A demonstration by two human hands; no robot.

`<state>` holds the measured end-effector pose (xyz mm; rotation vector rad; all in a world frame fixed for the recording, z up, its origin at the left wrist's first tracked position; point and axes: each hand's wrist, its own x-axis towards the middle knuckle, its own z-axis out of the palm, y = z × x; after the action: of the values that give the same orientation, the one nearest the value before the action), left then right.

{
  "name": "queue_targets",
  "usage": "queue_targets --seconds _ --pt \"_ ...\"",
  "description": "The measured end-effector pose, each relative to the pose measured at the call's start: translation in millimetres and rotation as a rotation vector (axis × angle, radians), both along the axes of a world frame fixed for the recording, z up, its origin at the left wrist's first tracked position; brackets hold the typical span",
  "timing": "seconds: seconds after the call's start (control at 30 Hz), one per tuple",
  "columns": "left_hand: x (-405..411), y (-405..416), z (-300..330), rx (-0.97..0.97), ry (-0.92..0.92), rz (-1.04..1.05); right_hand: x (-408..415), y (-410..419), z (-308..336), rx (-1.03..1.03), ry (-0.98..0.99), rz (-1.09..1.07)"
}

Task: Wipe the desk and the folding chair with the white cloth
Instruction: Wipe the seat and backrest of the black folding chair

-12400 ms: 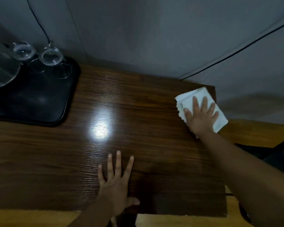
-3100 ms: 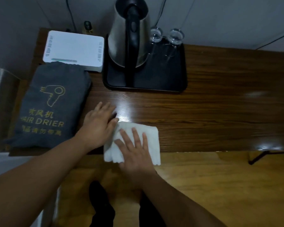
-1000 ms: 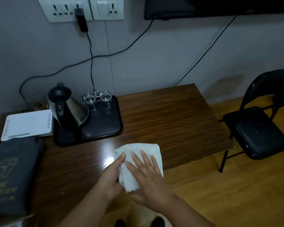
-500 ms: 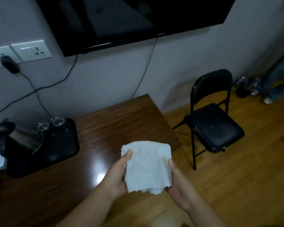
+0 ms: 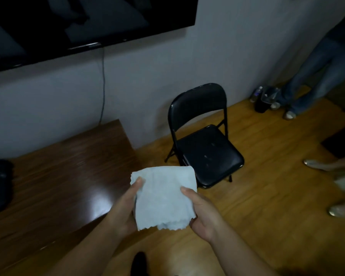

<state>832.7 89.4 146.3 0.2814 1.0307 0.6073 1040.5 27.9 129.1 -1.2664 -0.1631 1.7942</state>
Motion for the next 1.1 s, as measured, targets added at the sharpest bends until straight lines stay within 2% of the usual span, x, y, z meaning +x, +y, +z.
queue_targets --seconds 0.4,0.57,0.73,0.97,1.1 --pt "151 109 -61 -0.044 -0.02 0.028 164 121 -49 -0.129 -0.063 0.022" --pt "202 143 -74 -0.026 0.052 0.048 219 168 -62 -0.179 -0.032 0.069" --pt "258 165 -90 -0.022 0.138 0.17 275 213 -78 -0.203 0.058 0.207" --pt "339 148 -134 -0.043 0.263 0.351 365 243 -113 -0.273 0.147 0.568" --pt "383 120 -171 -0.137 0.268 0.391 401 232 -147 -0.347 0.231 0.593"
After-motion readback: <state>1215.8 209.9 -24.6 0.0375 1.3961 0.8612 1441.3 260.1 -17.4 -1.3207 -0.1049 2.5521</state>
